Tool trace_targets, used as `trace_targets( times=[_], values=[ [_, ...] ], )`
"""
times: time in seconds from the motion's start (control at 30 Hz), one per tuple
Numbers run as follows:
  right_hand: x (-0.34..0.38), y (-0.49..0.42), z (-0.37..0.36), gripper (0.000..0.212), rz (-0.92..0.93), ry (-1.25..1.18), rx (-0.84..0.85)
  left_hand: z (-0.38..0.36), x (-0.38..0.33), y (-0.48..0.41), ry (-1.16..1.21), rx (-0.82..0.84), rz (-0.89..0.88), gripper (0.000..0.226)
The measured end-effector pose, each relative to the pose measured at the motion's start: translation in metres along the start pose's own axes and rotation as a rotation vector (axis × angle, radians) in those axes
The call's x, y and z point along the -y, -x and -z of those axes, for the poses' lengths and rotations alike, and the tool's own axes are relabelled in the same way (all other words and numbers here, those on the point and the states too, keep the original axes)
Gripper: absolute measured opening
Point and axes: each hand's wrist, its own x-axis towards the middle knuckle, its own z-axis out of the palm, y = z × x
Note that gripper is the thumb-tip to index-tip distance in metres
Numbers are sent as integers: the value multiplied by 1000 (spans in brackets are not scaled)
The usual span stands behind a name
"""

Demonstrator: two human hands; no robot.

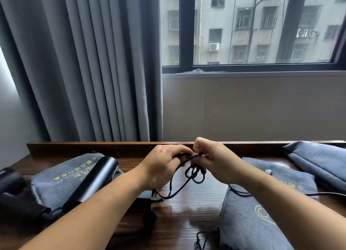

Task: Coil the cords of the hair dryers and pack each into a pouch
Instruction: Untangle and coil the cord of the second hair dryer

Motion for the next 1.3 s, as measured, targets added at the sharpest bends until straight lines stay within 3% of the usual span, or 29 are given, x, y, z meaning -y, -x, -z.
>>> trace_targets(
  times=[0.13, 0.33, 0.43, 0.5, 0.57, 0.63, 0.73, 0.83, 0.9, 1.0, 1.07, 1.13, 1.2, 1.3],
  values=[
    [2, -2, -7, 39, -51, -155, 17, 10, 7, -2, 13, -36, 113, 15],
    [-17, 7, -10, 39, -153, -505, 59, 23, 40, -3, -178, -425, 407, 19],
    [-24, 9, -16, 33, -170, -495, 18, 12, 51, 3, -574, -207, 462, 23],
    [-26, 8, -22, 36, -150, -437, -4, -5, 52, 6, -792, -117, 264, 20],
    [-27, 10, -25, 37, -133, -401, -7, -13, 44, 6, -674, -116, -44, 37],
    [-27, 13, -24, 37, -110, -382, -20, -13, 29, 3, -282, -9, -162, 54],
    [-25, 15, -23, 44, -70, -375, -82, -15, 10, 4, 211, 186, 83, 40],
    [-20, 16, -23, 46, -71, -430, -70, -25, 17, 9, 174, 171, 89, 18],
    [-20, 17, -17, 44, -101, -476, -31, -21, 17, 7, 251, 41, 156, 30],
    [-24, 21, -8, 35, -153, -474, 24, 6, 24, 0, 65, -333, 301, 38],
    [-26, 23, -4, 34, -175, -443, 44, 25, 30, 1, -183, -431, 461, 40],
    [-27, 21, -4, 33, -173, -391, 48, 28, 38, 2, -518, -222, 542, 36],
    [-27, 20, -7, 33, -159, -317, 66, 16, 38, 8, -769, -25, 484, 31],
    [-27, 21, -15, 36, -132, -244, 66, -5, 29, 10, -684, -43, 34, 66]
  ],
)
